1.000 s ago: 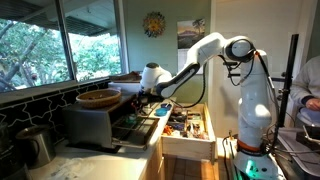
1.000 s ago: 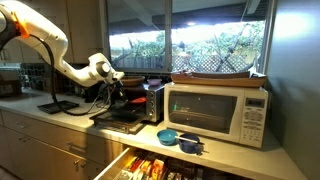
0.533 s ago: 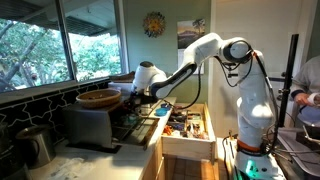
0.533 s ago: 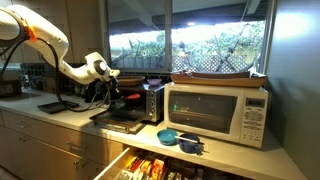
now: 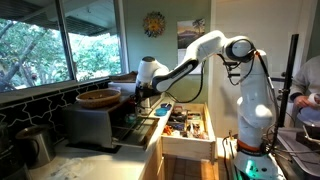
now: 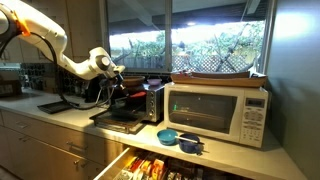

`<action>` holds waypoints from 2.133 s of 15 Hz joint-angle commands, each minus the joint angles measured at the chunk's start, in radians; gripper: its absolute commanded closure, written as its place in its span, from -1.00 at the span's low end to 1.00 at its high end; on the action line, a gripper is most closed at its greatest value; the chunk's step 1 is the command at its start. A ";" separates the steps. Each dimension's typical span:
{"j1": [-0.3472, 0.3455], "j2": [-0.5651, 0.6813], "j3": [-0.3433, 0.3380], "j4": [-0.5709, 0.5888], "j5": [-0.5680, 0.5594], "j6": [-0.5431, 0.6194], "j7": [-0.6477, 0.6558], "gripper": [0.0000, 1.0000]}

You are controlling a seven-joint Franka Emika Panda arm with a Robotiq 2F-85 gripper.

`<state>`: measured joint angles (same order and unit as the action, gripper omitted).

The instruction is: Put the scissors on the oven tray

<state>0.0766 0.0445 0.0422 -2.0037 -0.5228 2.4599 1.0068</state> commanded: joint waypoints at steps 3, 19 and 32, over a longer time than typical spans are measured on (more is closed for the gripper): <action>-0.005 -0.014 0.003 -0.049 0.109 0.054 -0.162 0.90; -0.022 0.022 -0.021 -0.033 0.240 0.070 -0.454 -0.06; 0.029 -0.301 0.052 -0.005 0.772 -0.019 -0.709 -1.00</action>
